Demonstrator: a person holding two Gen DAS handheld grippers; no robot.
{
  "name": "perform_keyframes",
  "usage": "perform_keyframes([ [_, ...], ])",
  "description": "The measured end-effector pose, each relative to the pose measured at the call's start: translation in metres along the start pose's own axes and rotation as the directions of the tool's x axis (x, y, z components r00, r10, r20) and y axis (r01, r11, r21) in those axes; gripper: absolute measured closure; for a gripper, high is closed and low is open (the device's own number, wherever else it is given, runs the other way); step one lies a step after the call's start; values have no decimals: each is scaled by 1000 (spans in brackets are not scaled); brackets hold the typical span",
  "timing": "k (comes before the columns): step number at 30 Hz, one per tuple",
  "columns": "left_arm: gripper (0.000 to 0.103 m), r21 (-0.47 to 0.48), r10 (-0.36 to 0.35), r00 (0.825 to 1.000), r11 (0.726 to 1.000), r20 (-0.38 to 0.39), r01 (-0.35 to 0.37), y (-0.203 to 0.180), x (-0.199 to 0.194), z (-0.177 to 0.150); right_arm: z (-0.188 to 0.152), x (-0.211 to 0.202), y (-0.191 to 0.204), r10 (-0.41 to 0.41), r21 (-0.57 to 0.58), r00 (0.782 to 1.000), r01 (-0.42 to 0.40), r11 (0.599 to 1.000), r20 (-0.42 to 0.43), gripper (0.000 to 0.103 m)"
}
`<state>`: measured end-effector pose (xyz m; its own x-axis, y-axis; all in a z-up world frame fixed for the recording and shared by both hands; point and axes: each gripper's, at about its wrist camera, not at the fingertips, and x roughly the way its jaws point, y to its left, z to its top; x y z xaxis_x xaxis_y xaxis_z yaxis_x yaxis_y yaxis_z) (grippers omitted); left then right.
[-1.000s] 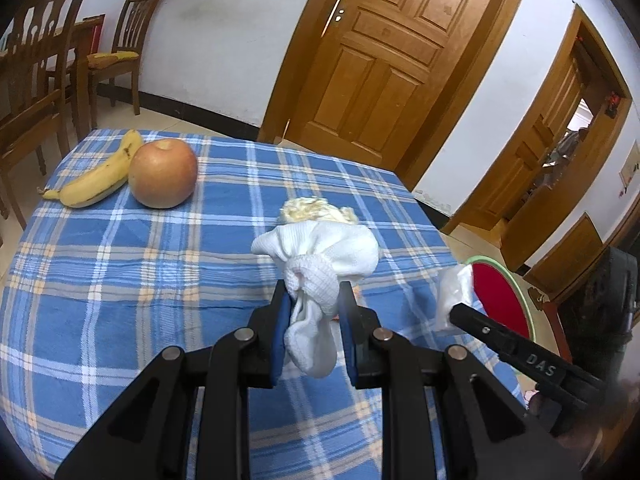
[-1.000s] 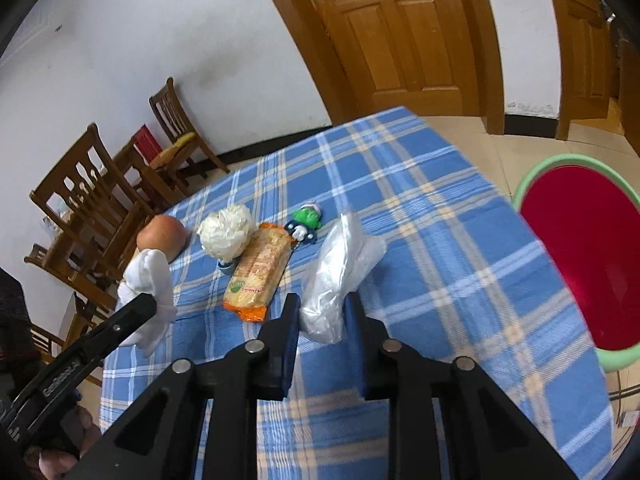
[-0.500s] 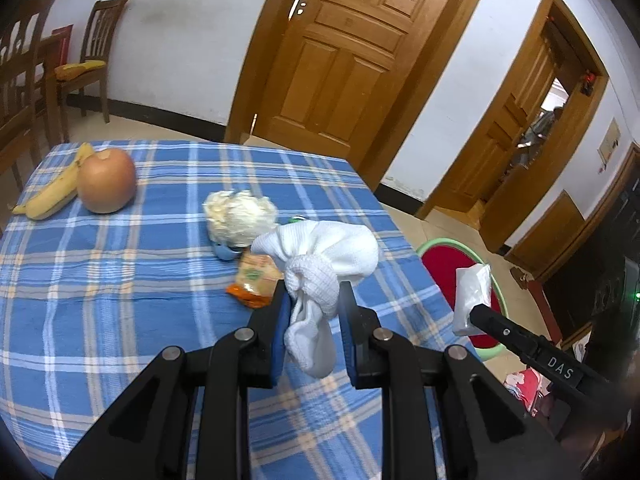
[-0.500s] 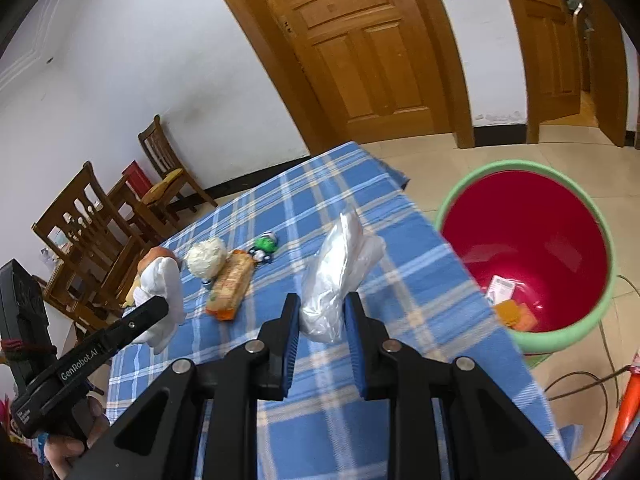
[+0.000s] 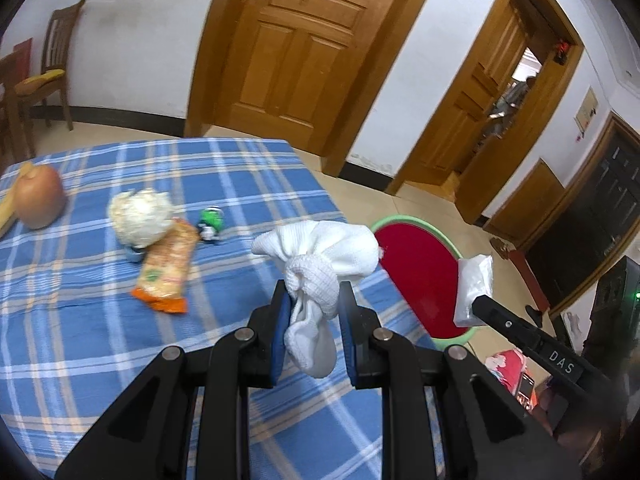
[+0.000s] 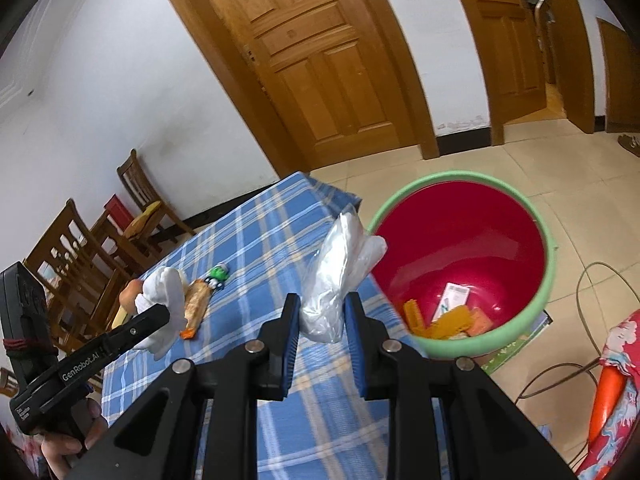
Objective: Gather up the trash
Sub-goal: 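Carry the socks and plastic bag over the red bin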
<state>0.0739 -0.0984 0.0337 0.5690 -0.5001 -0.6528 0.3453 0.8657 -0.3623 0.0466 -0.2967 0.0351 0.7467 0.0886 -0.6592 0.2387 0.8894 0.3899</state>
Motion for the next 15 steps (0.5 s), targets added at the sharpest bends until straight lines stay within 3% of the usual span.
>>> perform_keyframes([
  [15, 80, 123, -58, 997, 990, -56, 64, -69, 43, 15, 12, -10, -54, -87, 64, 995, 84, 994, 40, 78],
])
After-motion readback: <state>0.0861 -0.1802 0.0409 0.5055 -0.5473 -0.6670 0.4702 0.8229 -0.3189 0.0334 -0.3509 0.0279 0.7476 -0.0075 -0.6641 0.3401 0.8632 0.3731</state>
